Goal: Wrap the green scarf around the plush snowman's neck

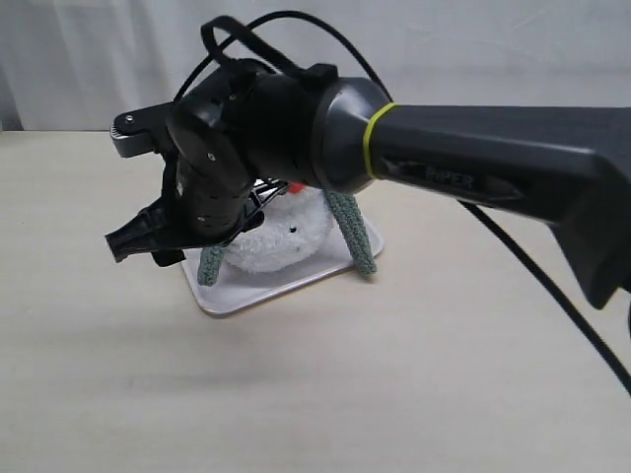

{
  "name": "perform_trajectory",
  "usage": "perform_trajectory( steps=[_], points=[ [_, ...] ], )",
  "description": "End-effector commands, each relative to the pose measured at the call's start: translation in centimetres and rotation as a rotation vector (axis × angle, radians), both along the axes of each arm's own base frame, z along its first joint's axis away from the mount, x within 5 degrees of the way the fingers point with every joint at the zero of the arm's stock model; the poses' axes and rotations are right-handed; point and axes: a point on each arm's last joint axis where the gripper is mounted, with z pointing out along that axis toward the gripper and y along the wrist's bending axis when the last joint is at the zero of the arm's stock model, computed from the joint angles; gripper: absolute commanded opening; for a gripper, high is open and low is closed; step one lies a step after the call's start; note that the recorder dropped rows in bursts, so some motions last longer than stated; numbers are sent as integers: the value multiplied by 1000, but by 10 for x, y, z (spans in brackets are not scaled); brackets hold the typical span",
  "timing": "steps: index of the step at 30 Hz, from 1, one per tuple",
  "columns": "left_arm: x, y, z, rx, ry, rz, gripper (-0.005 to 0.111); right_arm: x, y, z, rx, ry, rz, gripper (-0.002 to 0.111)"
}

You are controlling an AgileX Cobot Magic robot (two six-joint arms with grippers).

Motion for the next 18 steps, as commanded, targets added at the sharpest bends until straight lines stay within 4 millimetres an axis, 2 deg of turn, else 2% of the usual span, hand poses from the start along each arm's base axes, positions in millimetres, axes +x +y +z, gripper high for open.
perform_trajectory(
  steps=[1,4,9,18],
  points=[
    [0,0,0,-3,-11,2,0,12,-7,-8,-55,-62,-104,61],
    [0,0,0,-3,-11,2,0,14,-7,-9,-49,-78,-126,61],
    [0,0,0,-3,-11,2,0,17,0,-7,54,-101,-144,61],
    [0,0,0,-3,-11,2,0,22,0,-38,-5,-69,-192,61]
  ],
)
